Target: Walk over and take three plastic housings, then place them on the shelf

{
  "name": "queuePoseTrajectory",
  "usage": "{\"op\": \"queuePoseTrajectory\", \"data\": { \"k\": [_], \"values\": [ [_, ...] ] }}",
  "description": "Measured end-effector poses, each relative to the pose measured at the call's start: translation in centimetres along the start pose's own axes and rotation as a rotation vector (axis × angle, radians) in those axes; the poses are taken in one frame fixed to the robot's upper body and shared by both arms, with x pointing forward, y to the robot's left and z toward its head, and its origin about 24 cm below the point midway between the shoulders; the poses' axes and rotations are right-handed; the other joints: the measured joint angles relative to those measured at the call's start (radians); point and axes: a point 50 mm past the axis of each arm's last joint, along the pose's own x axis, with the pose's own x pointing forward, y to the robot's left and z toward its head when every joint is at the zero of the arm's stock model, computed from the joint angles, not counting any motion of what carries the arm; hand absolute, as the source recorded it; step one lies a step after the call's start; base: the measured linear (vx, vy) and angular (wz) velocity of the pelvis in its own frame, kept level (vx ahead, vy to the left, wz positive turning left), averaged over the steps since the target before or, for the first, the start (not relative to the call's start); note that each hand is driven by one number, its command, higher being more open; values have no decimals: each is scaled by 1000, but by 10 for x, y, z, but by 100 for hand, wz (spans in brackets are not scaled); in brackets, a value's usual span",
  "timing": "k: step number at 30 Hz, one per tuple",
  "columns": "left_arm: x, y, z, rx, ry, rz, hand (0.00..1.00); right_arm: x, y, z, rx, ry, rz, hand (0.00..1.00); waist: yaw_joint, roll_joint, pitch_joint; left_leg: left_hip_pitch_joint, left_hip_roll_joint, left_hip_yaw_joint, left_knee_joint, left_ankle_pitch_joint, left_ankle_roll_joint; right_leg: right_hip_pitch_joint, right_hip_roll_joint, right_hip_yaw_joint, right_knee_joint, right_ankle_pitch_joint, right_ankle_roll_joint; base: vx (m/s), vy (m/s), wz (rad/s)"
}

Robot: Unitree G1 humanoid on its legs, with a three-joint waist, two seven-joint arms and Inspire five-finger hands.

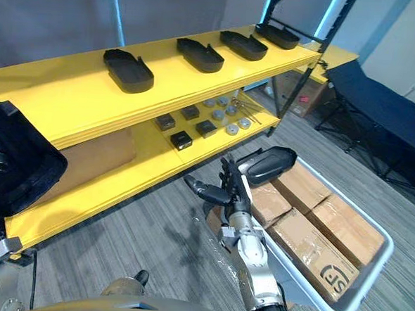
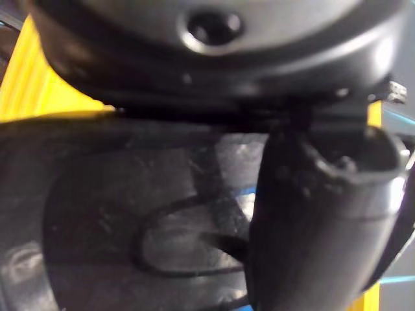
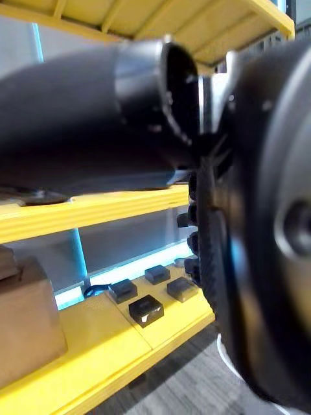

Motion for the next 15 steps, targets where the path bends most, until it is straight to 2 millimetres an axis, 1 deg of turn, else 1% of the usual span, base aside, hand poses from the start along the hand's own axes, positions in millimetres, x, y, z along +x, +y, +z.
{"op": "queuePoseTrajectory", "data": {
  "k": [1, 2, 3, 4, 5, 6, 7, 8, 9, 10, 11, 12, 13, 14, 15],
  "values": [
    [0, -4, -2, -26, 8, -20, 0, -2, -4, -1, 0, 3, -15, 100, -11, 4, 5, -7, 0, 40, -5, 0, 34, 9, -3, -27, -1, -2, -2, 0, -79, 142],
    [1, -14, -7, -96, 24, -65, 0, -5, -14, -1, 1, 4, -56, 100, -34, 15, 21, -32, 52, 218, -7, 1, 107, 35, -6, -86, -1, 7, 6, -10, -51, 132],
    [1, -19, -10, -126, 34, -85, 0, -7, -18, -1, -1, 2, -74, 100, -46, 27, 28, -45, 83, 304, -2, 9, 116, 48, -4, -102, 0, 7, 5, -21, 0, 170],
    [1, -31, -19, -170, 64, -127, 0, -12, -29, -1, -11, -1, -111, 100, -67, 37, 35, -61, 121, 429, 7, 27, 107, 64, -7, -108, 8, -1, 11, 1, 61, 127],
    [-1, -35, -21, -184, 80, -143, 0, -14, -33, 0, -21, -2, -120, 100, -72, 44, 33, -63, 130, 469, 6, 44, 94, 64, -14, -109, 20, -13, 19, 0, 98, 116],
    [-5, -41, -24, -203, 104, -169, 0, -13, -38, 5, -39, -31, -125, 100, -78, 63, 45, -64, 130, 487, 5, 87, 31, 53, -32, -97, 58, -48, 38, -27, 107, 49],
    [-6, -42, -25, -204, 109, -173, 0, -13, -37, 6, -35, -45, -124, 100, -75, 67, 48, -66, 126, 489, 7, 88, 23, 43, -40, -84, 73, -56, 39, -41, 110, 14],
    [-6, -41, -25, -198, 110, -171, 0, -11, -31, 9, -19, -82, -108, 100, -66, 67, 60, -67, 124, 504, 12, 83, 17, 23, -50, -48, 94, -71, 35, -48, 84, -22],
    [-5, -41, -25, -195, 109, -165, 0, -9, -27, 11, -13, -98, -96, 100, -62, 62, 68, -67, 125, 514, 20, 79, 16, 14, -55, -31, 105, -79, 33, -34, 52, -42],
    [-5, -39, -25, -186, 110, -147, 0, -6, -20, 14, -7, -118, -69, 100, -56, 51, 88, -70, 130, 530, 53, 59, 16, 0, -65, -5, 125, -93, 29, -37, 31, -43],
    [-4, -38, -25, -171, 110, -120, 0, -3, -15, 17, -3, -135, -49, 100, -57, 46, 104, -78, 135, 537, 96, 36, 17, -5, -72, 12, 147, -105, 32, -65, 48, -37],
    [-4, -38, -27, -145, 113, -96, 0, -1, -11, 20, 9, -161, -38, 100, -61, 40, 109, -106, 137, 537, 160, 1, 21, -18, -85, 22, 179, -124, 35, -58, 66, -19],
    [-4, -38, -29, -144, 120, -78, 0, 0, -9, 24, 20, -194, -38, 100, -64, 38, 116, -130, 139, 537, 228, -38, 23, -26, -101, 30, 215, -143, 44, -46, 76, -9],
    [-5, -37, -30, -141, 124, -71, 0, 1, -8, 25, 23, -206, -38, 100, -64, 38, 116, -141, 140, 537, 261, -56, 25, -29, -108, 35, 230, -152, 48, 1, 91, -7],
    [-5, -37, -30, -113, 118, -58, 0, 2, -6, 27, 27, -222, -39, 100, -62, 37, 117, -158, 139, 537, 320, -95, 27, -26, -121, 40, 250, -165, 59, 40, 113, -4]
  ]
}}
